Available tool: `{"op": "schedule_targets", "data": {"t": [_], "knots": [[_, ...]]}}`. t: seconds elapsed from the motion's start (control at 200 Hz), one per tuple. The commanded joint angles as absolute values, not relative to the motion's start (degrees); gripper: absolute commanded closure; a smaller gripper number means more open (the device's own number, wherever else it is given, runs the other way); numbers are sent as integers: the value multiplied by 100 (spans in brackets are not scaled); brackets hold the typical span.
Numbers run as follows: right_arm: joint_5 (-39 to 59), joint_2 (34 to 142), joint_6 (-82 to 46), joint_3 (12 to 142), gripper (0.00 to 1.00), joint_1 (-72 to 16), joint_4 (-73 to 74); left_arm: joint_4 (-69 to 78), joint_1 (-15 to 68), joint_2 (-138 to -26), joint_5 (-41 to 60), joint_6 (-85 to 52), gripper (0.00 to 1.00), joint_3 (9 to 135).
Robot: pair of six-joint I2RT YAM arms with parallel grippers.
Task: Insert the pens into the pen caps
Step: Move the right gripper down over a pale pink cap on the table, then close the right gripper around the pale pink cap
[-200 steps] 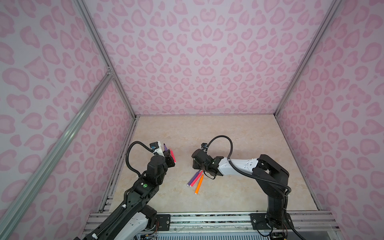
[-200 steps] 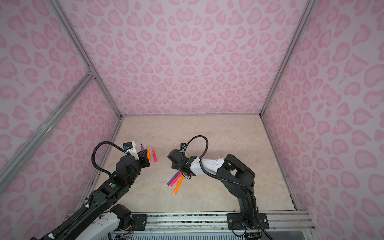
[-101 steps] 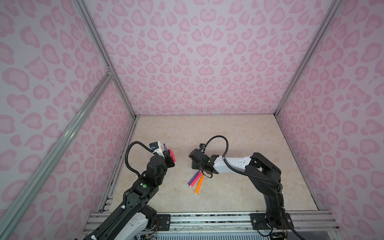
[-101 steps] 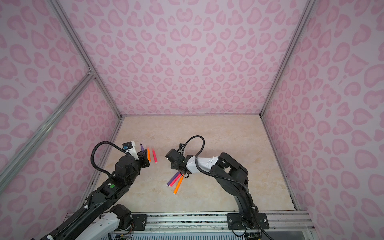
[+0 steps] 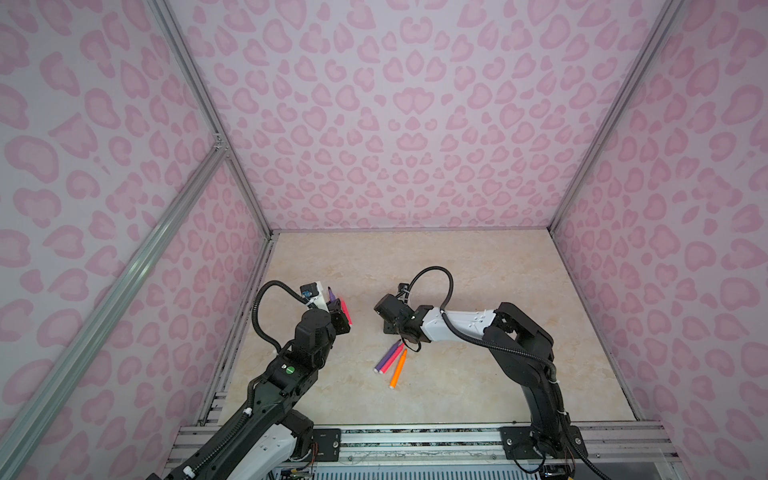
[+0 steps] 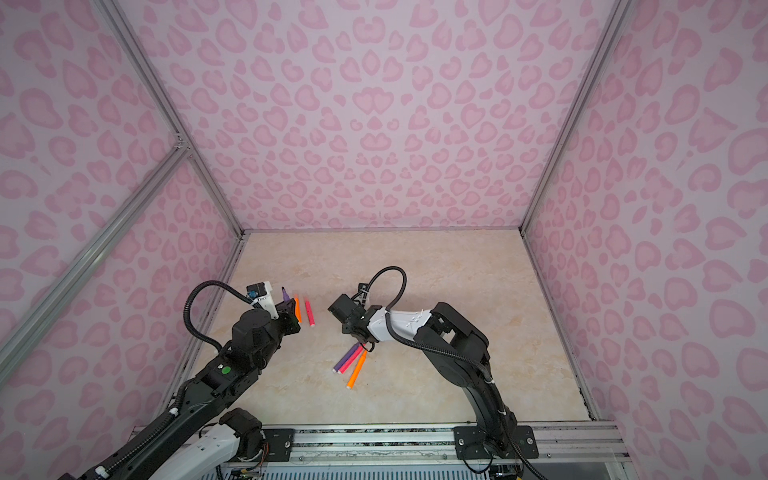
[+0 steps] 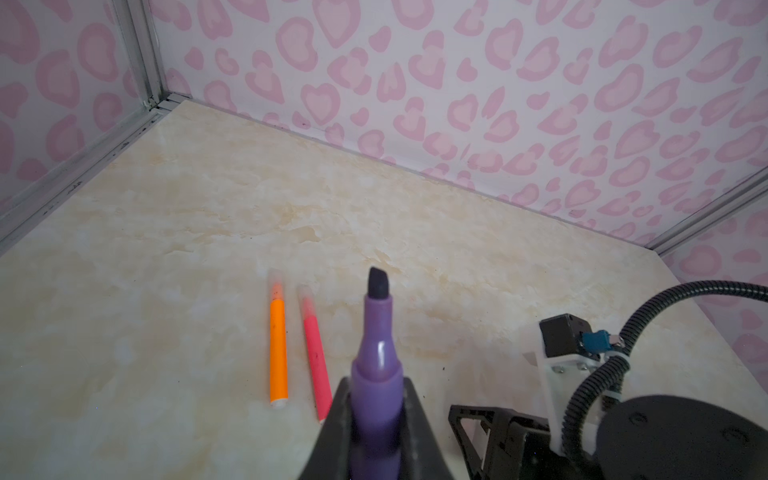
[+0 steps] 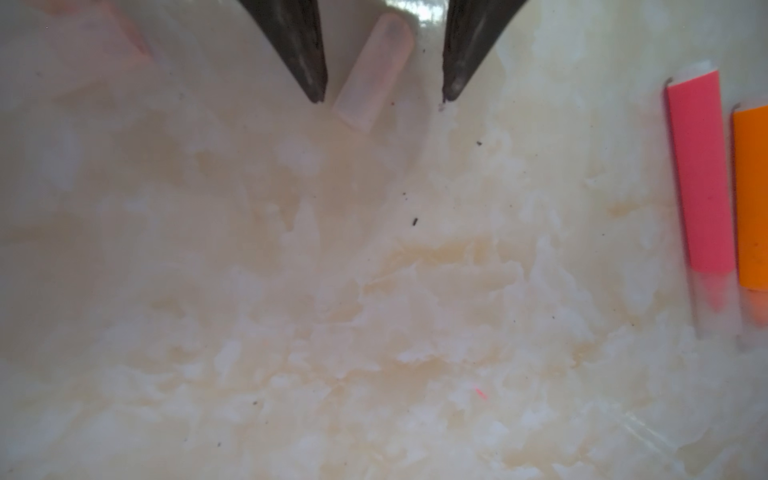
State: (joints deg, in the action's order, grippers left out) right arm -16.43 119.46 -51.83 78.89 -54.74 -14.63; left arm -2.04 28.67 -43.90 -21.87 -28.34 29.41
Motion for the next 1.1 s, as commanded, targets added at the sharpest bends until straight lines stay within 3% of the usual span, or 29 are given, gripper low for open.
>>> {"op": "schedule_targets", "data": {"t": [0.0,0.195,1.095], "knots": [[-1913,11988,-5116,7948,59,-5495,-1705,-172,2856,-4385,-2198,-2838,96,3006],[-1943,12097,-5033,8102,69,-5518,-1837,-181,2856,-4412,-2207,-2831,96,3028],[-2106,12604,-4686,8965,74,-5531,-2723,-255,2856,-4413,-2162,-2848,96,3078]]}}
